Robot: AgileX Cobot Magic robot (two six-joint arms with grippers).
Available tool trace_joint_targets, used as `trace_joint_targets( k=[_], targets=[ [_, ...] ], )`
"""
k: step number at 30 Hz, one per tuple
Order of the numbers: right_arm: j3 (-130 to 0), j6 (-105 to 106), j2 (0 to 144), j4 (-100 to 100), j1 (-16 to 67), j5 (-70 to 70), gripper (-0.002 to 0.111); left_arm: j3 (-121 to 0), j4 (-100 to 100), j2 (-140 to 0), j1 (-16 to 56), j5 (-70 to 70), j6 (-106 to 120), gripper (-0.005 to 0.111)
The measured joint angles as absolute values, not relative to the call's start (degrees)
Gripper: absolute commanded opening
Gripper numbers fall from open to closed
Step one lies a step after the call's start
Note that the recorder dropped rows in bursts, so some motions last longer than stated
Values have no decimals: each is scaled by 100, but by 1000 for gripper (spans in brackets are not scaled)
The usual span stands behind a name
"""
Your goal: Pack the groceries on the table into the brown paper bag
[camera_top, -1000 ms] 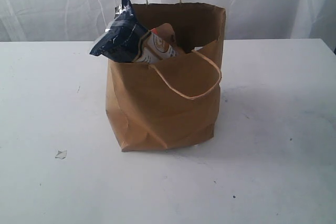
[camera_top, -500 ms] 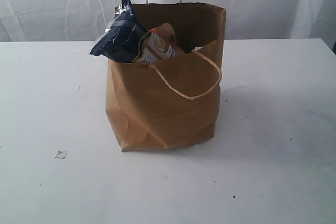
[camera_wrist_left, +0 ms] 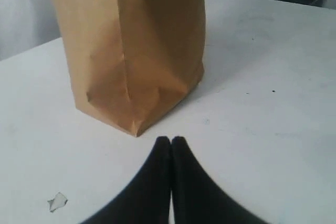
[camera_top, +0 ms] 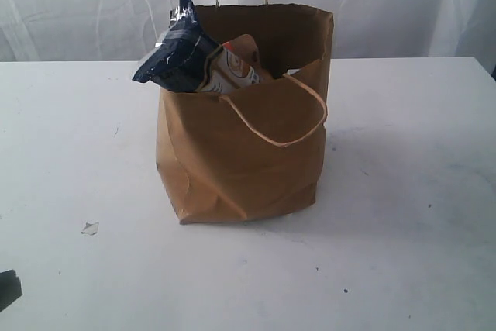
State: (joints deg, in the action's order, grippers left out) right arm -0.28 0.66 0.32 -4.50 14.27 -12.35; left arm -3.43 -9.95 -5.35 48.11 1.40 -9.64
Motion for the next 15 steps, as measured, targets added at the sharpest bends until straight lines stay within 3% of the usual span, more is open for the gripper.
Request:
trace_joint_targets(
  k=[15],
  targets=[
    [-28, 66, 32, -450, 1427, -1235, 0, -17, -76, -365, 4811, -188, -190, 0]
  ],
)
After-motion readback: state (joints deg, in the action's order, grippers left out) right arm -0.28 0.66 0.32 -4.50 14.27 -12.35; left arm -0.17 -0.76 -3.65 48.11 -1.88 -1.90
